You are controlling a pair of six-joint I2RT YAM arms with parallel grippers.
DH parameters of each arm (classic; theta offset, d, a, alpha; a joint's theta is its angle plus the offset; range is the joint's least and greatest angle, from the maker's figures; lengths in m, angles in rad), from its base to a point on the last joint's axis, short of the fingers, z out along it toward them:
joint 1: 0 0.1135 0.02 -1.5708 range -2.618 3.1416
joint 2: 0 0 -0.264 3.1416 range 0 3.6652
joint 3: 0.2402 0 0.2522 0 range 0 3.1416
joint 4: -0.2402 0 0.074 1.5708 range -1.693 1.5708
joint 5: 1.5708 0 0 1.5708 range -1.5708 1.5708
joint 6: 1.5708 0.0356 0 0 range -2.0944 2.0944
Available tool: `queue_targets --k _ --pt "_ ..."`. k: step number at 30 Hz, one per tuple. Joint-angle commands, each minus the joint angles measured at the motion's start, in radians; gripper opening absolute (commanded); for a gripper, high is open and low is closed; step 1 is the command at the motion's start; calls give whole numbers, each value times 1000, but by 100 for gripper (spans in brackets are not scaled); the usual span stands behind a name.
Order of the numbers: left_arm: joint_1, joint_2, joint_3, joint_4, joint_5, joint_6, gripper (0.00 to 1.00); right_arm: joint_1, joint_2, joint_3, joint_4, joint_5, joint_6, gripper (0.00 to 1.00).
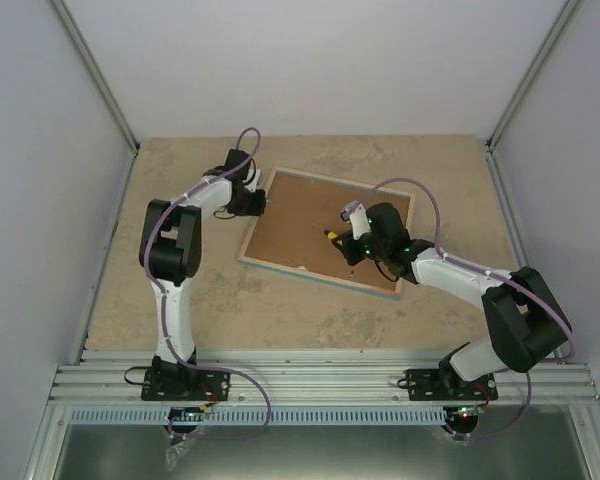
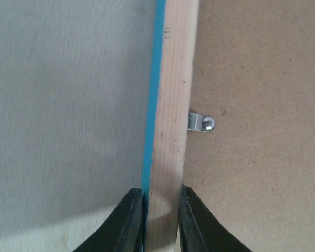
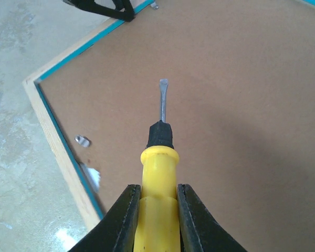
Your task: Take the photo out of the frame
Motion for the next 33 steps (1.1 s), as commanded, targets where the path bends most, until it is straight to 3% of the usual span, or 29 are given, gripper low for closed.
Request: queue_targets --k 1,20,33 --pt "-14 -69 -64 -43 16 -76 19 2 -17 5 11 -28 8 0" --pt "-144 -313 -354 -29 4 -288 17 77 127 129 29 -54 17 0" --pt "-161 -362 -440 0 34 -307 17 144 295 230 66 -97 38 0"
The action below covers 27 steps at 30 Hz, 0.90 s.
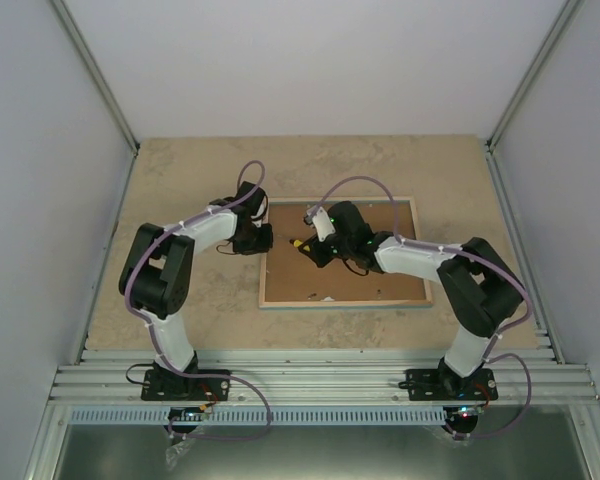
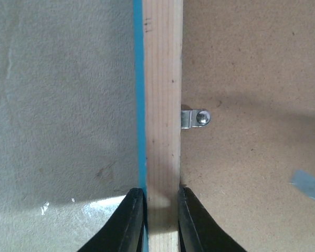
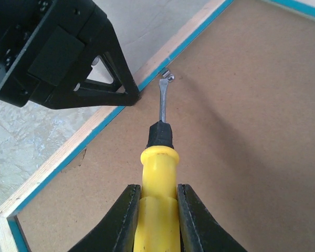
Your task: Take the photo out of the frame
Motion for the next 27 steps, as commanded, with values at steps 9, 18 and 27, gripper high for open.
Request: queue_targets --k 9,18,27 --pt "-7 -48 -34 39 107 -22 16 28 113 74 61 -49 35 0" --pt "-8 -56 -50 40 104 -22 15 32 172 101 73 -58 43 0" --pt "-8 -58 -52 39 110 -23 14 33 189 109 69 -5 59 0"
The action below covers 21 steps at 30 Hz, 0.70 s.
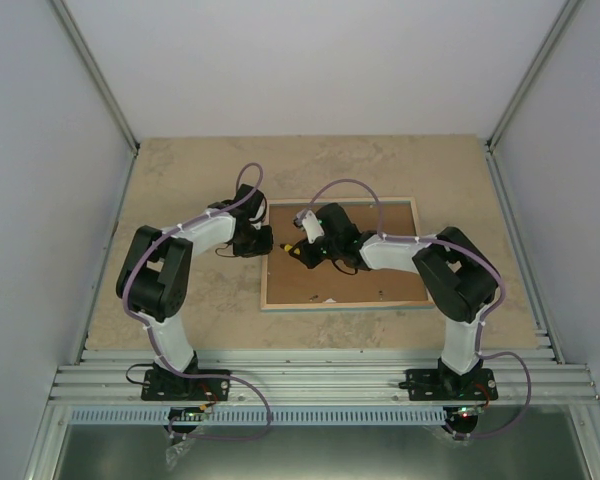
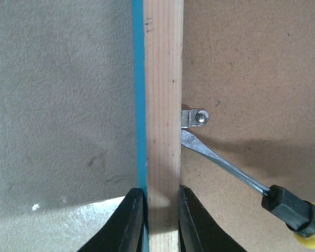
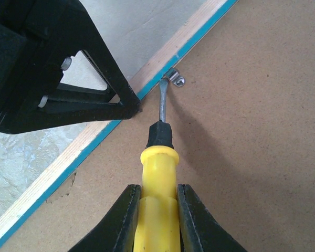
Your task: Take the photo out of the frame
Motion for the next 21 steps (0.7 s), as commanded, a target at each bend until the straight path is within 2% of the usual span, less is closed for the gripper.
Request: queue_targets --k 1,15,21 --pt "-7 -34 -12 7 78 -4 14 6 17 23 20 50 26 0" --pt "-8 -61 -50 19 83 -30 11 -2 12 20 67 172 129 0" --pt "-8 -75 -73 40 103 -55 10 -19 1 -1 133 165 177 0"
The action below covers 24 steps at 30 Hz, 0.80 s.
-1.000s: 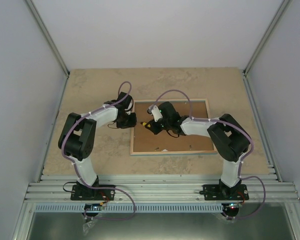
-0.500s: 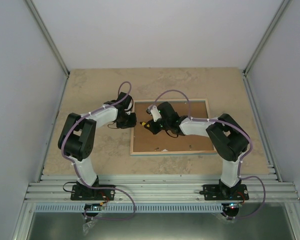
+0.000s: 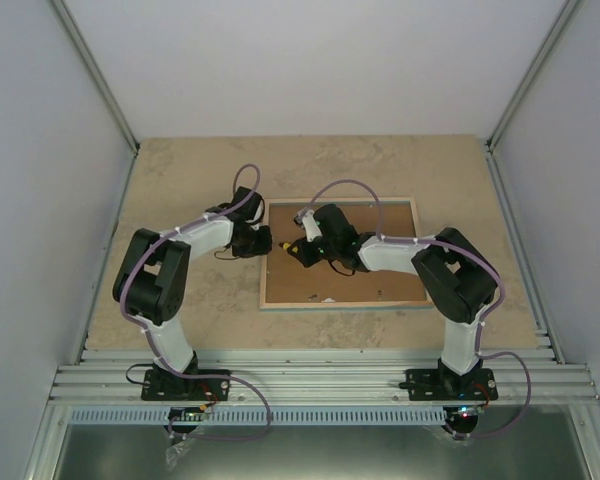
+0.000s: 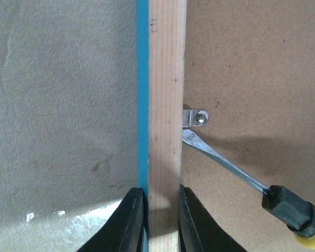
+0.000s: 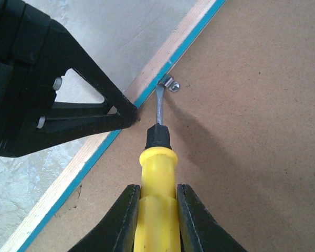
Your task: Take the photo out of the frame
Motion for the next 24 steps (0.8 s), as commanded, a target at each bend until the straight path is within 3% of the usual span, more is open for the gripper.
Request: queue_targets --k 1,6,12,24 --pt "-10 -51 -31 -18 112 -41 10 -33 0 -5 122 98 67 1" --pt "-10 -60 -49 -6 122 -58 10 -43 0 -16 166 60 100 0" --pt "-10 -74 -67 -2 108 -72 10 -60 -37 -68 183 125 141 1" --pt "-9 -87 -62 1 93 -79 15 -49 -51 -56 134 -25 28 0"
